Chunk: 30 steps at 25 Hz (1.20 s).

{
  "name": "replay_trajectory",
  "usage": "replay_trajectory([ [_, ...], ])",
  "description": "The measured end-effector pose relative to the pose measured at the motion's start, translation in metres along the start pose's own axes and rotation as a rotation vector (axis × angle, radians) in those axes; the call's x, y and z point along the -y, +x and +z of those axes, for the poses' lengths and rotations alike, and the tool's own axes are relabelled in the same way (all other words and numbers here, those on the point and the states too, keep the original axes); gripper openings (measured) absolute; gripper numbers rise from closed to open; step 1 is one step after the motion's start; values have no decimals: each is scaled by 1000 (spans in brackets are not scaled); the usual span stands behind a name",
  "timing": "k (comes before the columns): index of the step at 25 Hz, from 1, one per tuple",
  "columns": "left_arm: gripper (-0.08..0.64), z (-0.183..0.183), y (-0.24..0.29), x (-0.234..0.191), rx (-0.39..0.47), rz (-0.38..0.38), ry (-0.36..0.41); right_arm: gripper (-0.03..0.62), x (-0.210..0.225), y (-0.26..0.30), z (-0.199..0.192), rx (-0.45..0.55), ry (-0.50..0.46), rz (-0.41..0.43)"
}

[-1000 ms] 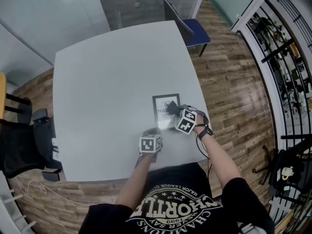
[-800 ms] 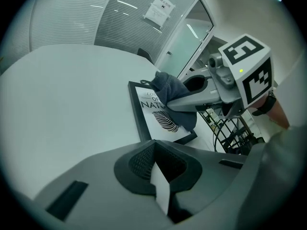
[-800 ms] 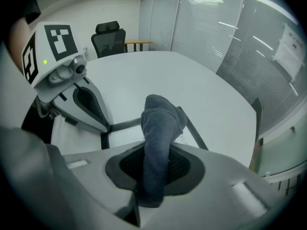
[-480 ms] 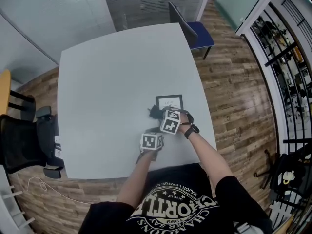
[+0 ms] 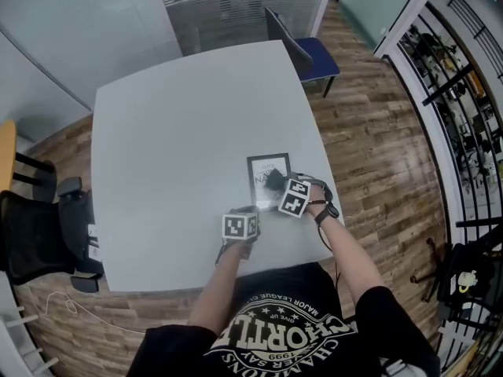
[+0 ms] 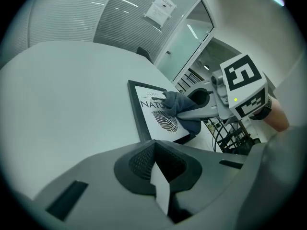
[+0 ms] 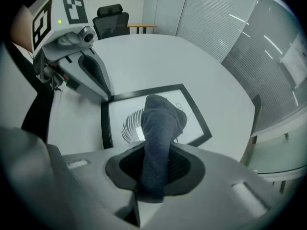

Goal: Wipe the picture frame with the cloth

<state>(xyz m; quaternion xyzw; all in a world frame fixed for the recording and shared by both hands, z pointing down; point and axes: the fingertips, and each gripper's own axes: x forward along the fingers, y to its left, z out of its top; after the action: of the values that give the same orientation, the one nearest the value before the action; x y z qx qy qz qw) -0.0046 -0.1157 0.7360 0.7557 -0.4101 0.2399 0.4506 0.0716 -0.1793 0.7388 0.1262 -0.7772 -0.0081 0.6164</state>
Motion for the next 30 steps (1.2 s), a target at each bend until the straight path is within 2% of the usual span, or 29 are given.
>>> replay_trajectory([
  [3, 5, 0, 1, 1, -11, -7, -4, 78, 8, -5, -21, -33, 12, -38],
  [8, 5, 1, 1, 3, -11, -46, -43, 78, 14, -9, -30, 50, 183, -20],
  [13, 5, 0, 2, 2, -16, -71, -29, 78, 14, -10, -23, 44, 200, -8],
  [15, 5, 0, 2, 2, -24, -55, -2, 78, 7, -15, 2, 130, 237, 42],
  [18, 5, 1, 0, 2, -15, -54, -2, 78, -15, -17, 44, 254, 330, 177],
  [20, 5, 1, 0, 3, -14, -68, -3, 78, -27, -11, 60, 252, 339, 229],
  [25, 5, 0, 2, 3, -21, -87, -18, 78, -46, 9, 74, 186, 264, 300],
  [30, 5, 0, 1, 3, -23, -80, -4, 78, -46, 11, 54, 163, 346, 317],
])
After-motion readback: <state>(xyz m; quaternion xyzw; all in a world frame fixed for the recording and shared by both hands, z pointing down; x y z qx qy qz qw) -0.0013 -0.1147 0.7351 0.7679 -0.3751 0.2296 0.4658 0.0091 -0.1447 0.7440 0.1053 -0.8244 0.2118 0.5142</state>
